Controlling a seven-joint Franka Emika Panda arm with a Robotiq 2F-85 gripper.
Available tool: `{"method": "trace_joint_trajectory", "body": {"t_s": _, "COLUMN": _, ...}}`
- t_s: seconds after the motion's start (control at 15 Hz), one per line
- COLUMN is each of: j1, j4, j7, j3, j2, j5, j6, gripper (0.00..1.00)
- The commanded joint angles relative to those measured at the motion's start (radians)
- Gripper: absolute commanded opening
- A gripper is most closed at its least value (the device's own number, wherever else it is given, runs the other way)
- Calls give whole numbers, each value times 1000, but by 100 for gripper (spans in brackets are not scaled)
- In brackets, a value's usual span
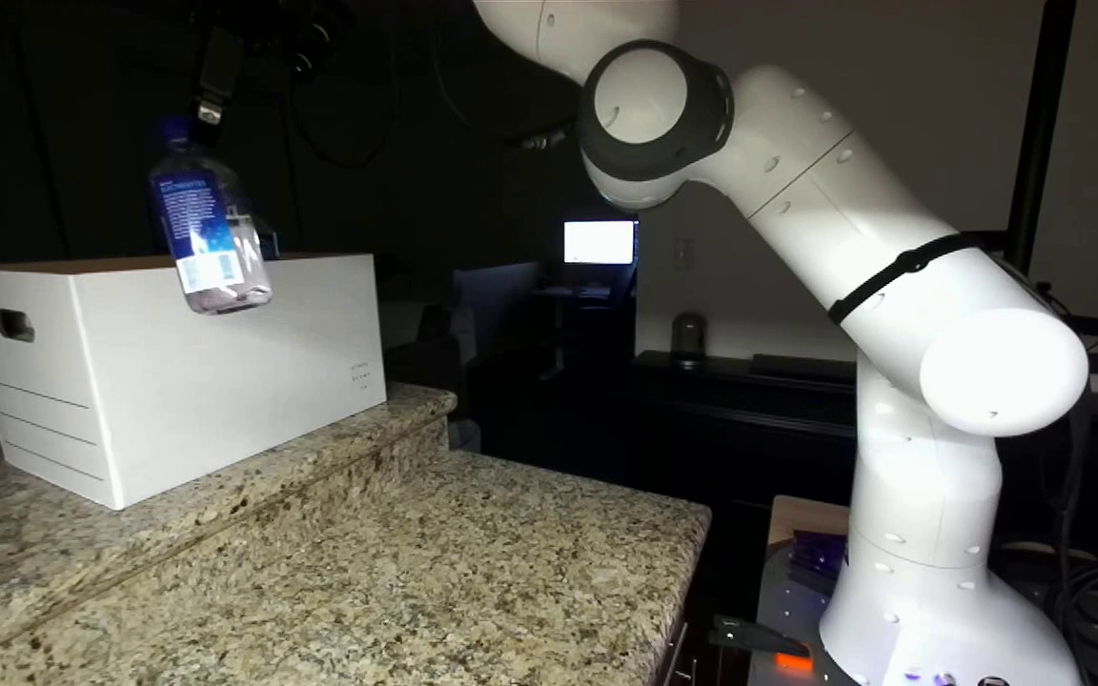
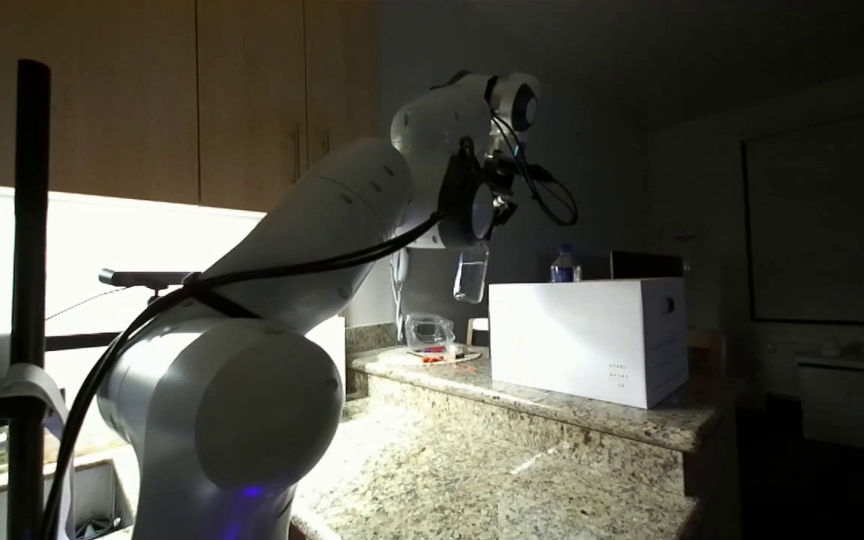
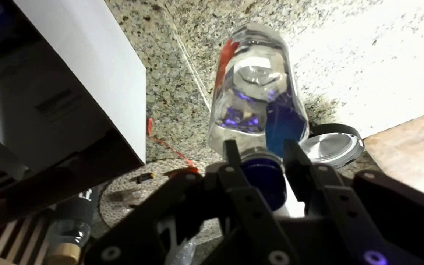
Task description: Remove the bottle from the box
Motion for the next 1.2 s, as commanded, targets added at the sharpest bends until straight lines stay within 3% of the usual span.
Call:
{"method": "trace_joint_trajectory", "body": {"t_s": 0.0, "j1": 25, "j4": 0, "j7": -124, "j3": 27, "j2": -17, "j5": 33, "j6": 12, "gripper": 15}}
{"method": "trace_joint_trajectory", "body": {"t_s": 0.53, "j1": 57, "j4": 7, "j7": -324, "j3": 89, "j2": -12, "j5": 122, "j6": 13, "gripper": 15}}
{"method": "trace_joint_trajectory", "body": {"t_s": 0.93, "j1": 106, "j4": -7, "j7": -301, "j3": 68, "j2": 25, "j5": 105, "j6": -6, "gripper": 15}}
{"method": "trace_joint_trajectory", "body": {"t_s": 1.0, "j1": 99, "j4": 1, "j7": -300, "j3": 68, "j2": 24, "j5": 112, "j6": 0, "gripper": 34}}
{"method": "trace_joint_trajectory", "body": {"t_s": 1.13, "j1": 111, "j4": -1, "j7": -299, "j3": 64, "j2": 42, "j5": 110, "j6": 1, "gripper": 34}}
